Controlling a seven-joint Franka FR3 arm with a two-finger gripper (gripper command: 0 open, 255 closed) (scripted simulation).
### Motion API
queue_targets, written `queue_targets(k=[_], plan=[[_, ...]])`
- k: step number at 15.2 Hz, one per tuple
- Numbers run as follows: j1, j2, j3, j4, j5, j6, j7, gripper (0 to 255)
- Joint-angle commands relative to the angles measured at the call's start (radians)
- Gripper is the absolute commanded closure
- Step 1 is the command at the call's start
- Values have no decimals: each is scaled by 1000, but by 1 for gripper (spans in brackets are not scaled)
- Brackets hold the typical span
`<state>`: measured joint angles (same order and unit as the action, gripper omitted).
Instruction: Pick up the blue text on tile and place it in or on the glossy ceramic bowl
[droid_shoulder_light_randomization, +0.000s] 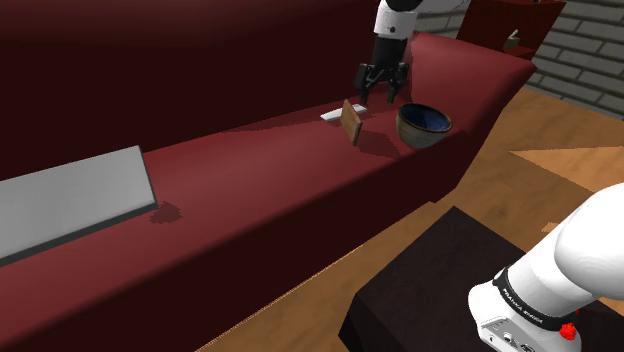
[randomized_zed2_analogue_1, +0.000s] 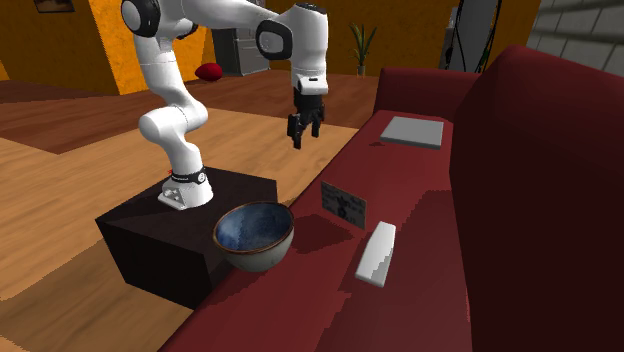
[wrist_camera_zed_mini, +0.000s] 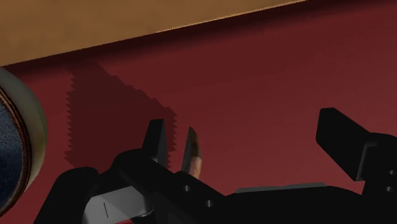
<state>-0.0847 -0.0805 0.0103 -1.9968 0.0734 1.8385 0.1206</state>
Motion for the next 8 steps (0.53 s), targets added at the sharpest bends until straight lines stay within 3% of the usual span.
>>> queue_targets(k=[1, 8], plan=[[-8, 82, -6, 64, -2, 15, 23, 0], [-28, 353, -30, 305, 1, 29, 103, 0]])
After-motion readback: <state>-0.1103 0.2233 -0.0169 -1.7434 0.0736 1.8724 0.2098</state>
